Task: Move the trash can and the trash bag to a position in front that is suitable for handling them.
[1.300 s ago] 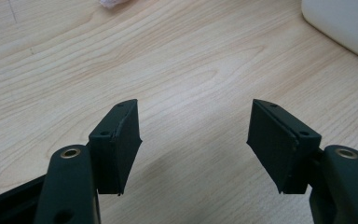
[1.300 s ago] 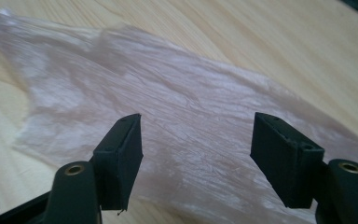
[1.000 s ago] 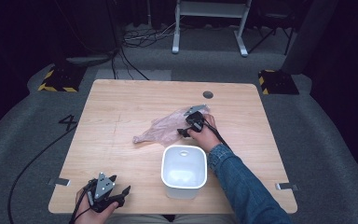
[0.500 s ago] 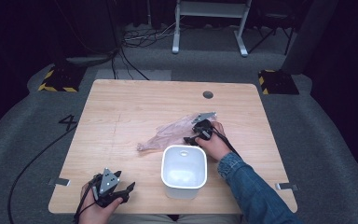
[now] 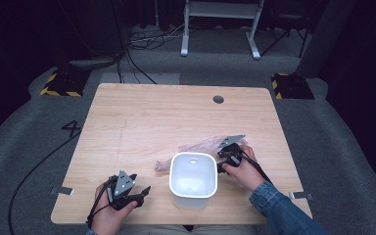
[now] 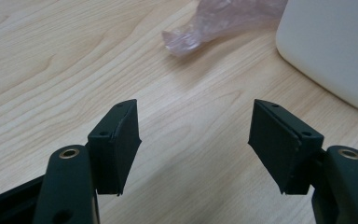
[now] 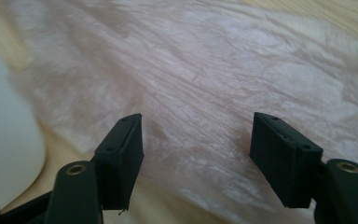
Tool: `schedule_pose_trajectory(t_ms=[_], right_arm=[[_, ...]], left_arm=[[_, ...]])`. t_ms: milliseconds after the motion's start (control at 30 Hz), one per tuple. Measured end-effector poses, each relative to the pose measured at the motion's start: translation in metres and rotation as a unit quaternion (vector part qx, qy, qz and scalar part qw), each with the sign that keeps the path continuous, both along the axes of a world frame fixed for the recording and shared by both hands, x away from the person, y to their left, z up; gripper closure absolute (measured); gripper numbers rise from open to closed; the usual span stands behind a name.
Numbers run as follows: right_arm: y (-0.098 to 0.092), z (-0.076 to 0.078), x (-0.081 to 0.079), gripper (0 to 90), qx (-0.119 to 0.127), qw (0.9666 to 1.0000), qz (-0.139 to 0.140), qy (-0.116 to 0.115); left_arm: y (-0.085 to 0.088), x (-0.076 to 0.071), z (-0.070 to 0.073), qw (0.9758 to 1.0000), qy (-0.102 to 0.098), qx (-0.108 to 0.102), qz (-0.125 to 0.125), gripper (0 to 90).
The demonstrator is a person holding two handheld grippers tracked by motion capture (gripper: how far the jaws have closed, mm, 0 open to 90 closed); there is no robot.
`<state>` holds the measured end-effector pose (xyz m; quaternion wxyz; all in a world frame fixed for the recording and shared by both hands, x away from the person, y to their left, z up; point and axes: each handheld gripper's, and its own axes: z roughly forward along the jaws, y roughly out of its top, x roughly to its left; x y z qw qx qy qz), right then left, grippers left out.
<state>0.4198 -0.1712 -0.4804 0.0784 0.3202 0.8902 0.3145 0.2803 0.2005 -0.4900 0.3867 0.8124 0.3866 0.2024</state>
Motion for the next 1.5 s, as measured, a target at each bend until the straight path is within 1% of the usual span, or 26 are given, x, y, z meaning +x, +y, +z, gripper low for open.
schedule_pose_trajectory(t_ms=[67, 100, 133, 167, 233, 300, 333, 367, 433, 467, 533, 600, 633, 733, 767, 800, 833, 967, 1033, 1100, 1167, 1233, 1300, 1400, 1467, 1500], right_arm=[[-0.006, 0.008, -0.002, 36.0, 0.009, 0.9999, 0.000, -0.009], [-0.010, 0.013, -0.001, 36.1, 0.012, 0.9997, -0.002, -0.019], [-0.015, 0.018, 0.002, 35.7, 0.015, 0.9994, -0.007, -0.030], [-0.021, 0.022, 0.008, 34.8, 0.014, 0.9987, -0.020, -0.045], [-0.031, 0.025, 0.019, 34.5, 0.014, 0.9970, -0.041, -0.064], [-0.040, 0.023, 0.030, 34.4, 0.012, 0.9951, -0.060, -0.077], [-0.044, 0.021, 0.034, 34.1, 0.010, 0.9947, -0.068, -0.077], [-0.049, 0.018, 0.038, 34.1, 0.012, 0.9944, -0.079, -0.070], [-0.057, 0.011, 0.044, 34.6, 0.014, 0.9938, -0.094, -0.058], [-0.061, 0.007, 0.045, 34.6, 0.004, 0.9936, -0.099, -0.053], [-0.064, 0.002, 0.044, 35.7, -0.011, 0.9943, -0.097, -0.043], [-0.067, -0.002, 0.040, 38.4, -0.014, 0.9954, -0.090, -0.029], [-0.068, -0.004, 0.036, 38.4, -0.014, 0.9956, -0.090, -0.021], [-0.072, -0.005, 0.023, 38.3, -0.013, 0.9956, -0.092, -0.016], [-0.073, -0.005, 0.017, 38.4, -0.013, 0.9956, -0.092, -0.012], [-0.074, -0.004, 0.011, 38.3, -0.015, 0.9954, -0.095, -0.006], [-0.076, -0.002, 0.002, 38.0, -0.015, 0.9949, -0.099, -0.002], [-0.080, 0.000, -0.027, 35.7, -0.006, 0.9950, -0.099, 0.004], [-0.085, 0.002, -0.044, 34.9, -0.003, 0.9954, -0.096, -0.001], [-0.088, 0.003, -0.056, 34.8, 0.000, 0.9959, -0.091, 0.000], [-0.091, 0.003, -0.070, 34.8, -0.003, 0.9963, -0.086, 0.004], [-0.095, 0.002, -0.083, 34.9, -0.004, 0.9964, -0.083, 0.011], [-0.099, 0.000, -0.094, 34.8, -0.004, 0.9964, -0.083, 0.018], [-0.105, 0.000, -0.113, 34.8, 0.012, 0.9958, -0.085, 0.030], [-0.106, 0.003, -0.122, 34.9, 0.009, 0.9963, -0.081, 0.026], [-0.105, 0.008, -0.129, 35.0, 0.003, 0.9972, -0.073, 0.016]], left_arm=[[-0.002, 0.002, 0.000, 1.0000, 0.002, -0.001, -0.004, 33.5], [-0.003, 0.003, 0.001, 1.0000, 0.001, -0.001, -0.006, 33.5], [-0.004, 0.003, 0.001, 1.0000, 0.004, -0.004, -0.007, 33.5], [-0.004, 0.004, 0.002, 1.0000, -0.001, 0.000, -0.007, 33.5], [-0.005, 0.005, 0.002, 1.0000, 0.001, 0.000, -0.010, 33.4], [-0.004, 0.006, 0.002, 0.9999, -0.001, 0.005, -0.009, 33.3], [-0.003, 0.006, 0.002, 0.9999, 0.000, 0.006, -0.008, 33.2], [-0.001, 0.007, 0.002, 0.9999, -0.002, 0.014, -0.007, 33.2], [0.001, 0.008, 0.001, 0.9999, 0.000, 0.013, -0.003, 33.2], [0.003, 0.009, 0.001, 0.9998, 0.000, 0.017, -0.002, 33.2], [0.005, 0.012, 0.001, 0.9999, 0.000, 0.014, 0.000, 33.2], [0.005, 0.014, 0.002, 0.9999, -0.002, 0.014, 0.000, 33.2], [0.005, 0.015, 0.002, 0.9999, -0.001, 0.013, 0.001, 33.2], [0.002, 0.018, 0.003, 1.0000, 0.003, 0.006, -0.004, 33.1], [0.001, 0.020, 0.003, 1.0000, -0.002, 0.007, -0.006, 33.1], [-0.001, 0.021, 0.003, 1.0000, 0.000, 0.002, -0.007, 33.1], [-0.002, 0.022, 0.004, 0.9999, 0.000, 0.002, -0.010, 33.1], [-0.009, 0.026, 0.005, 0.9998, 0.000, 0.001, -0.021, 33.1], [-0.011, 0.028, 0.006, 0.9997, -0.003, 0.002, -0.025, 33.1], [-0.013, 0.029, 0.006, 0.9996, -0.002, -0.002, -0.029, 33.1], [-0.015, 0.031, 0.006, 0.9995, -0.003, 0.000, -0.030, 33.1], [-0.017, 0.031, 0.006, 0.9995, -0.003, -0.006, -0.032, 33.1], [-0.017, 0.032, 0.006, 0.9994, -0.004, -0.002, -0.034, 33.1], [-0.018, 0.031, 0.007, 0.9994, -0.004, -0.004, -0.034, 33.1], [-0.019, 0.031, 0.007, 0.9994, -0.003, -0.005, -0.034, 33.1], [-0.020, 0.031, 0.007, 0.9994, -0.003, -0.005, -0.035, 33.0]])
